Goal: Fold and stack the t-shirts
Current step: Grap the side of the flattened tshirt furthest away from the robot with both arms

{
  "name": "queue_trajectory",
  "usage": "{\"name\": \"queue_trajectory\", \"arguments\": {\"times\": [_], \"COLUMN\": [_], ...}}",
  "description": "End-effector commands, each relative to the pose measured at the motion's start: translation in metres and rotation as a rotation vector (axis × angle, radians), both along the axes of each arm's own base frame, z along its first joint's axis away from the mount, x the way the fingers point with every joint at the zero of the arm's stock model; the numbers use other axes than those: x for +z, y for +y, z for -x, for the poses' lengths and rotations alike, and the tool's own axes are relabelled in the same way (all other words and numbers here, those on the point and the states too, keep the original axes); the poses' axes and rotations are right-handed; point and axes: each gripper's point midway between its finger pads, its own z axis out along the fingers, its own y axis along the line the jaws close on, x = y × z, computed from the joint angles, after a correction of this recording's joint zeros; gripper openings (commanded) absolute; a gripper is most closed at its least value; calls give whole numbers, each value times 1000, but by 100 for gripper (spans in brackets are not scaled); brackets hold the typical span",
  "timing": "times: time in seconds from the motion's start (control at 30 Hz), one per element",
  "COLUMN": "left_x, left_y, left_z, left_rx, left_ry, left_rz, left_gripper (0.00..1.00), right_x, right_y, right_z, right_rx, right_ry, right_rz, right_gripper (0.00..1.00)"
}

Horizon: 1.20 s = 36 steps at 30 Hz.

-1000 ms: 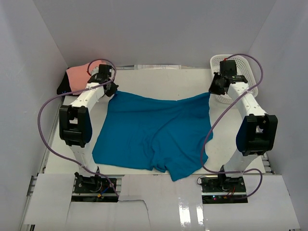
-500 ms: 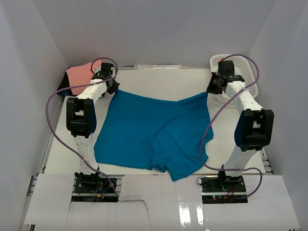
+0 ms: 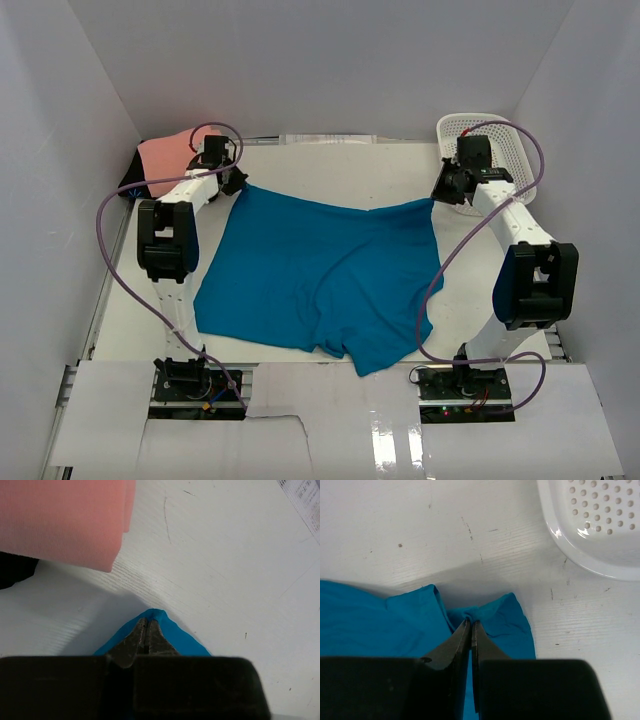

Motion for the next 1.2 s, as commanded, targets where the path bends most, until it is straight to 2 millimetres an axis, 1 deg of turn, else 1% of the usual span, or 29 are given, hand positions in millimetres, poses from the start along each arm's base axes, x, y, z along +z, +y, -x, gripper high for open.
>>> {"name": "queue_trajectory", "arguments": {"times": [0.0, 0.03, 0.1, 0.13, 0.17, 0.23, 0.27, 0.33, 0.37, 0.43, 0.5, 0.53, 0.6, 0.63, 0.7, 0.73, 0.8, 0.87, 0.93, 0.97, 1.0, 1.17], "left_x": [17, 18, 23, 24, 24, 29, 30, 34, 36, 38, 40, 36, 35, 27, 24, 17, 15, 5, 3, -1, 0, -8], "left_y": [0, 1, 5, 10, 12, 9, 10, 11, 10, 10, 12, 11, 11, 12, 14, 14, 11, 12, 15, 15, 18, 21], "left_z": [-8, -8, -8, -9, -9, -10, -11, -11, -11, -12, -14, -14, -16, -15, -20, -21, -25, -26, -27, -27, -29, -25], "left_rx": [-55, -57, -56, -54, -52, -78, -79, -92, -101, -116, -131, -138, -150, -151, -153, -159, -173, -176, -171, -174, -168, -158], "left_ry": [-52, -52, -56, -53, -50, -58, -61, -69, -74, -79, -83, -71, -68, -45, -45, -33, -34, -12, -3, 8, 6, 33], "left_rz": [5, 5, 5, -1, -2, 22, 25, 27, 22, 11, -5, -5, -15, -19, -34, -37, -37, -40, -56, -62, -76, -85], "left_gripper": [0, 1, 6, 15, 21, 31, 39, 48, 57, 65, 67, 67, 68, 68, 67, 67, 65, 61, 57, 56, 55, 51], "right_x": [13, 13, 12, 12, 12, 12, 12, 13, 12, 12, 12, 12, 12, 12, 13, 12, 13, 13, 13, 14, 14, 12], "right_y": [-1, -1, 4, 3, 4, 5, 5, 5, 5, 6, 7, 7, 8, 8, 9, 9, 9, 8, 9, 8, 8, 10], "right_z": [-1, 0, 1, 1, 1, 1, 1, 1, 1, 1, 2, 2, 2, 2, 2, 3, 3, 3, 3, 3, 3, 3], "right_rx": [7, 7, 29, 28, 29, 32, 33, 33, 34, 35, 39, 39, 41, 40, 45, 44, 44, 42, 41, 40, 40, 44], "right_ry": [-57, -57, -52, -52, -52, -54, -54, -55, -53, -53, -51, -53, -52, -54, -55, -53, -56, -56, -56, -58, -58, -53], "right_rz": [0, 0, -21, -21, -21, -23, -24, -26, -27, -31, -33, -35, -39, -42, -46, -47, -47, -46, -44, -43, -43, -49], "right_gripper": [8, 8, 8, 8, 8, 8, 8, 8, 8, 8, 8, 8, 8, 8, 8, 8, 8, 8, 8, 8, 8, 8]}}
